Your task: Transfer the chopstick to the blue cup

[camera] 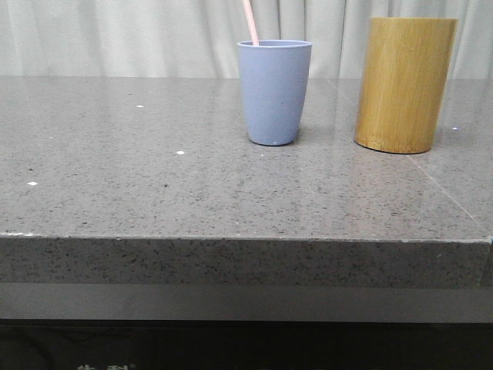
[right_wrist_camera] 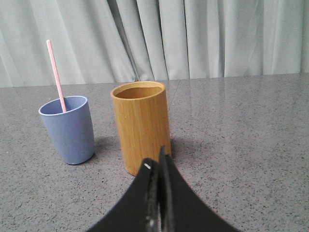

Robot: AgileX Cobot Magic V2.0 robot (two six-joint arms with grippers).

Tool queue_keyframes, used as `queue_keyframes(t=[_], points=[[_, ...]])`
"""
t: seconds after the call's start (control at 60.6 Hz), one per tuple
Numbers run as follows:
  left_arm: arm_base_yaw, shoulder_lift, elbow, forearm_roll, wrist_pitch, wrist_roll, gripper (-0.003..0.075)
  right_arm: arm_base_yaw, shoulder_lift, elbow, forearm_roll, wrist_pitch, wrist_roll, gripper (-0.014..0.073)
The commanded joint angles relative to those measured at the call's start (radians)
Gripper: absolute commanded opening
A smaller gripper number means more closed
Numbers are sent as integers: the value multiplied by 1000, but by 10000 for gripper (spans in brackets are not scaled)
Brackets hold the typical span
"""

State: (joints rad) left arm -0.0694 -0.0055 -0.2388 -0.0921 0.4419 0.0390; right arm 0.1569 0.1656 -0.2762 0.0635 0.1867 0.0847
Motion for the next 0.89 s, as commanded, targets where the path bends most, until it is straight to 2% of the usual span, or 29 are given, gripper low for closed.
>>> queue_keyframes(t=[0.0, 0.297, 0.347, 0.875], points=[[9, -26, 29, -4, -118, -7, -18, -4, 9, -26, 1, -85, -3, -67], [9, -26, 249, -20, -388, -7, -18, -4, 9, -26, 1, -84, -3, -67], [9, -26, 242, -20, -345, -7, -18, -4, 9, -26, 1, -84, -3, -67], [9, -26, 245, -20, -346, -7, -18, -4, 9, -26, 1, -84, -3, -67]])
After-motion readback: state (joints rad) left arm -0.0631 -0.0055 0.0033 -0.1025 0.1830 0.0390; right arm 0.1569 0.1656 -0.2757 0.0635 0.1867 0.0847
